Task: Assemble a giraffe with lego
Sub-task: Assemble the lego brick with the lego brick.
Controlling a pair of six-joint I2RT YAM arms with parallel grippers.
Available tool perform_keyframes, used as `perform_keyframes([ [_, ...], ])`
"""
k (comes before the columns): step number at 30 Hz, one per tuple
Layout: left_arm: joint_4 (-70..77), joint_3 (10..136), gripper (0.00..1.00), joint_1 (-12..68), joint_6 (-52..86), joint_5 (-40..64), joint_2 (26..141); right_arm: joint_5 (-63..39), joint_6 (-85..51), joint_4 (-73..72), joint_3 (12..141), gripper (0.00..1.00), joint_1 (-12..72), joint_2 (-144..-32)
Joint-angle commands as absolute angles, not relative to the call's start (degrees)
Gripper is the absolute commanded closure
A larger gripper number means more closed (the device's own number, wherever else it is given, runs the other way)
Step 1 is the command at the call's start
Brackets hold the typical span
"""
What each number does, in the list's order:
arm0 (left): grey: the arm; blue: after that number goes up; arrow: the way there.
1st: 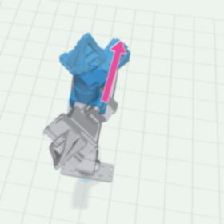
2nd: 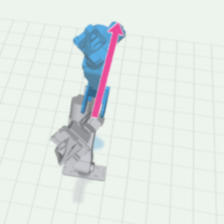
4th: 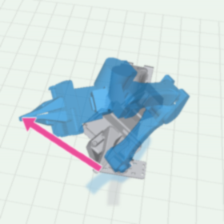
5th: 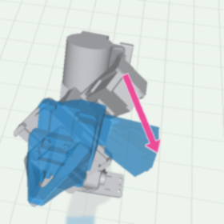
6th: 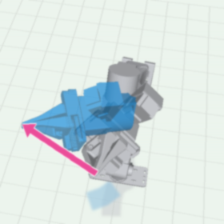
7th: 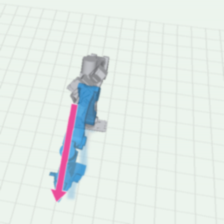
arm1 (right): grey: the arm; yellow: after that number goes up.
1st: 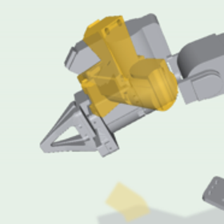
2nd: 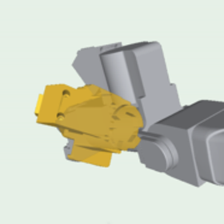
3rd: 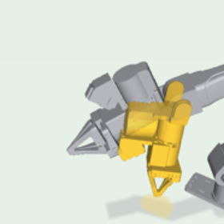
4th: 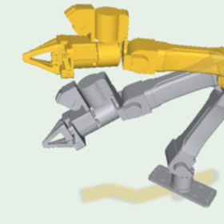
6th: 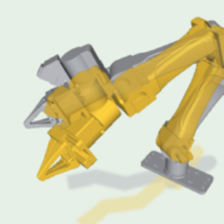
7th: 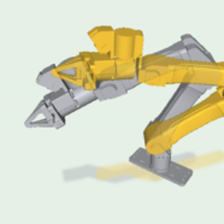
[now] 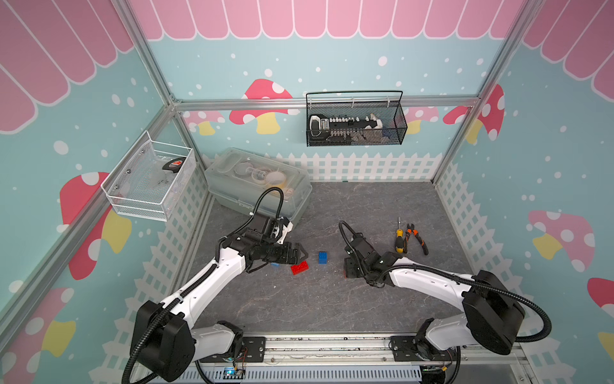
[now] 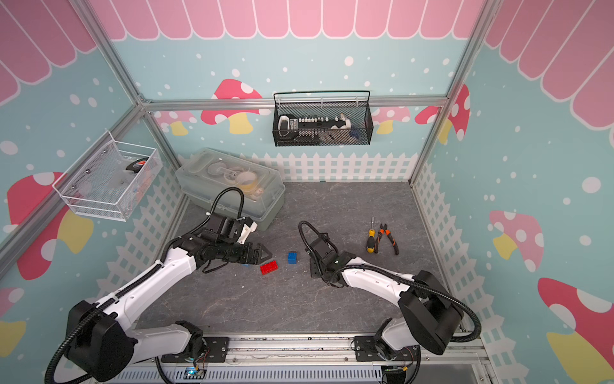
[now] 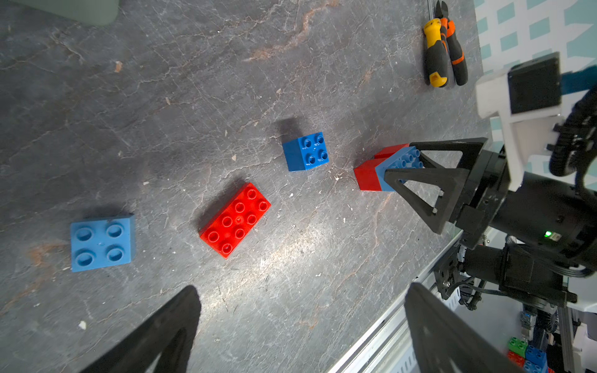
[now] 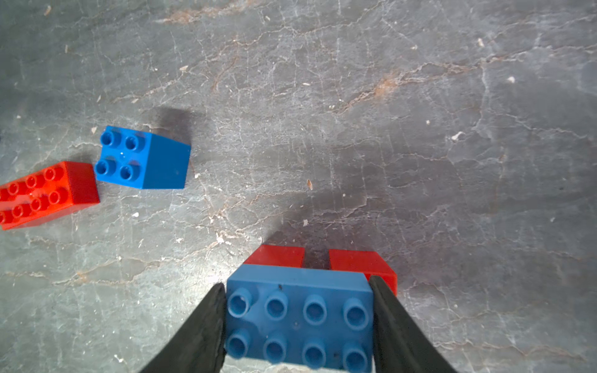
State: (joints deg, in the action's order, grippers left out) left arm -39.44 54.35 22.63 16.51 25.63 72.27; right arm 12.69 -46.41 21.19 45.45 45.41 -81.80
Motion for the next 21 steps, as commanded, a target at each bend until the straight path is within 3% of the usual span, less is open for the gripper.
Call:
perform_keyframes([
  [1, -39.95, 54.23, 0.02, 23.04, 16.0, 25.17, 72.33, 10.93, -51.48, 28.58, 42.7, 0.58, 46.24, -85.55],
  [11, -40.0, 54.23, 0.01, 23.06, 15.93, 25.12, 72.25, 10.44, -49.72, 28.37, 44.45, 0.44, 47.0, -83.73],
  [21, -39.93, 54.23, 0.02, 23.04, 16.06, 25.55, 72.33, 10.81, -41.21, 30.15, 48.34, 0.23, 47.02, -81.33],
])
